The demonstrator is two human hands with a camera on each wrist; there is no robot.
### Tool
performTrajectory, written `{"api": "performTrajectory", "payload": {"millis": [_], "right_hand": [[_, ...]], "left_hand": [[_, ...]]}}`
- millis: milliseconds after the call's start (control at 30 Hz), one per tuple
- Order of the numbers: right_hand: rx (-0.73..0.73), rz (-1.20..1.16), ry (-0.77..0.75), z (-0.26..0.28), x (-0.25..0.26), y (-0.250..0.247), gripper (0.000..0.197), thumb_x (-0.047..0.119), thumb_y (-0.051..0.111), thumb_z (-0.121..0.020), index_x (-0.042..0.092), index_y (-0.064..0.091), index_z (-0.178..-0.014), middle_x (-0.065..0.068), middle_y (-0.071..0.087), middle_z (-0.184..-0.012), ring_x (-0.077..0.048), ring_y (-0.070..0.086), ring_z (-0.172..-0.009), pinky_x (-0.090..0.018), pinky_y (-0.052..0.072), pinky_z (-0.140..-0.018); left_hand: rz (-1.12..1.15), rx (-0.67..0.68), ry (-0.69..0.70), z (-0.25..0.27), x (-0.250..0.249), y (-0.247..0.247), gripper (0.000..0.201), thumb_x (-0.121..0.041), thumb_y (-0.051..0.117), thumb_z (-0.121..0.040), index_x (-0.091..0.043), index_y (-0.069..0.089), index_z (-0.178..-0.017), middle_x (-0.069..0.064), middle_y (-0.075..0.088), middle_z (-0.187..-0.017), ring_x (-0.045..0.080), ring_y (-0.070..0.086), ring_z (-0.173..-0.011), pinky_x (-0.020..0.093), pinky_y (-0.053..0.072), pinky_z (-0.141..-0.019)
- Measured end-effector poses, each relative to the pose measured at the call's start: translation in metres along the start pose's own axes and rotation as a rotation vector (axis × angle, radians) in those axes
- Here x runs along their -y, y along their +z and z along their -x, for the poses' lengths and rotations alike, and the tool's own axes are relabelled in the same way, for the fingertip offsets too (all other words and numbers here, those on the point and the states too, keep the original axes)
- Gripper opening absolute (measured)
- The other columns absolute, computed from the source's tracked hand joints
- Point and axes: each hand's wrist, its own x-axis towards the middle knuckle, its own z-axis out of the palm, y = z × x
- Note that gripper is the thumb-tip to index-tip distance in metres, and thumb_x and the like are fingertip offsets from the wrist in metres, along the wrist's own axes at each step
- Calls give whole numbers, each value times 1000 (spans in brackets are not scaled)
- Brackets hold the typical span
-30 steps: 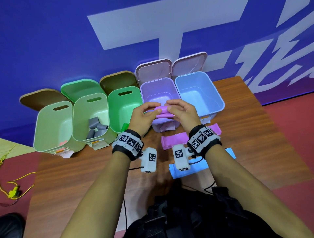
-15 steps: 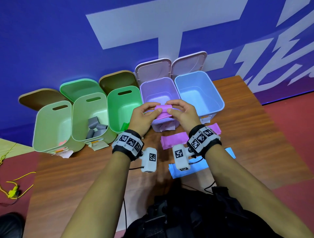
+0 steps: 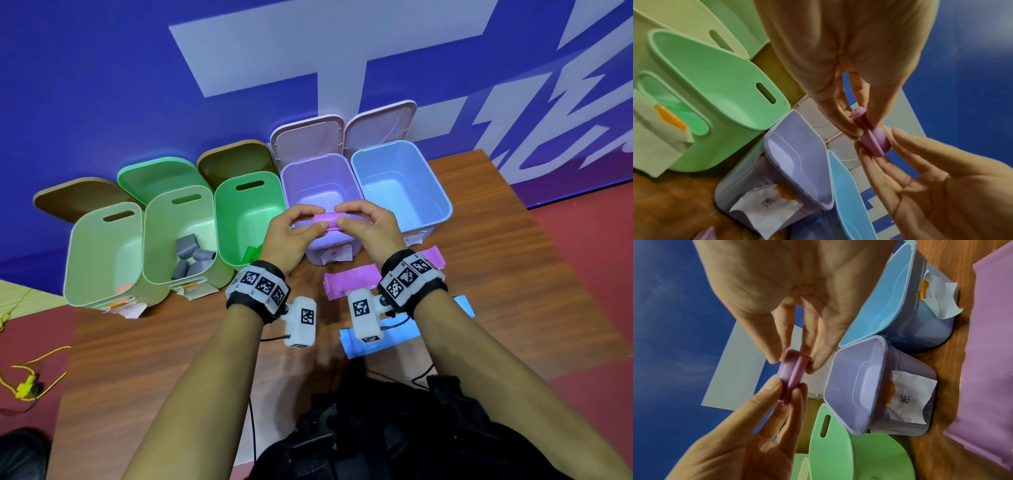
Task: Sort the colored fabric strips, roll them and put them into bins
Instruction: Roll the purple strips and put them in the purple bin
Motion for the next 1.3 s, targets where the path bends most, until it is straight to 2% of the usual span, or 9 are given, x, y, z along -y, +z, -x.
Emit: {"api": "performTrajectory", "payload": {"millis": [200,300,367,433,667,933,1000,1133,1300], "right_hand": [[13,-28,23,-5,-6,-1,17,2,66,-92,2,70,-108,-14,68,-98,-19,69,-86,-26,57,-81],[7,26,12,-6,-7,-1,19,-2,67,-89,1,70,-107,-14,71,-103,-18,69,-89,-19,54,-79],[16,43,22,-7,-9,-2,19,-4,67,-88,2,71,-106,-11,72,-103,-18,69,-92,-19,54,-82],[26,56,30,-9,-11,-3,19,-5,67,-86,4,71,-102,-9,72,-102,-17,69,-93,-19,53,-83],[25,59,30,-21,-17,0,23,-10,65,-85,8,70,-99,-9,71,-100,-16,68,-91,-19,53,-85],[10,35,175,-42,-39,3,28,-1,69,-88,9,67,-113,-11,69,-104,-23,69,-100,-32,56,-92],[1,-24,241,-45,-46,6,24,2,69,-89,14,68,-109,-11,69,-96,-26,71,-89,-37,60,-81],[-53,-90,352,-50,-51,10,14,6,70,-90,15,67,-101,-10,69,-89,-22,70,-78,-29,58,-57],[-109,-28,368,-57,-63,16,13,-1,69,-89,6,64,-99,-8,66,-80,-23,67,-68,-34,61,-76]], "left_hand": [[4,27,-6,0,2,1,21,3,72,-83,-8,68,-101,-4,68,-99,3,67,-82,16,50,-78],[-18,13,-24,-4,9,0,21,-8,73,-87,-12,69,-107,6,73,-99,16,69,-96,27,54,-88],[37,39,-86,-6,14,1,19,-7,72,-88,-12,69,-106,18,73,-99,29,71,-95,38,55,-93],[65,65,-129,-8,18,2,15,-3,69,-89,-11,69,-102,20,71,-98,29,70,-91,39,54,-95],[28,65,-186,-17,29,4,10,-11,66,-93,-14,67,-103,12,69,-76,16,64,-65,25,55,-69],[-4,44,-160,-33,48,2,16,-6,67,-91,-19,66,-101,3,68,-65,12,63,-60,23,54,-64],[1,41,-188,-36,53,3,14,-7,68,-91,-18,66,-101,5,68,-65,12,62,-58,23,53,-61],[29,34,-290,-38,59,5,14,-13,65,-94,-7,63,-107,6,65,-64,9,56,-49,18,46,-48],[58,27,-397,-39,72,0,16,-12,64,-95,-8,57,-109,7,67,-64,10,58,-46,17,44,-45]]}}
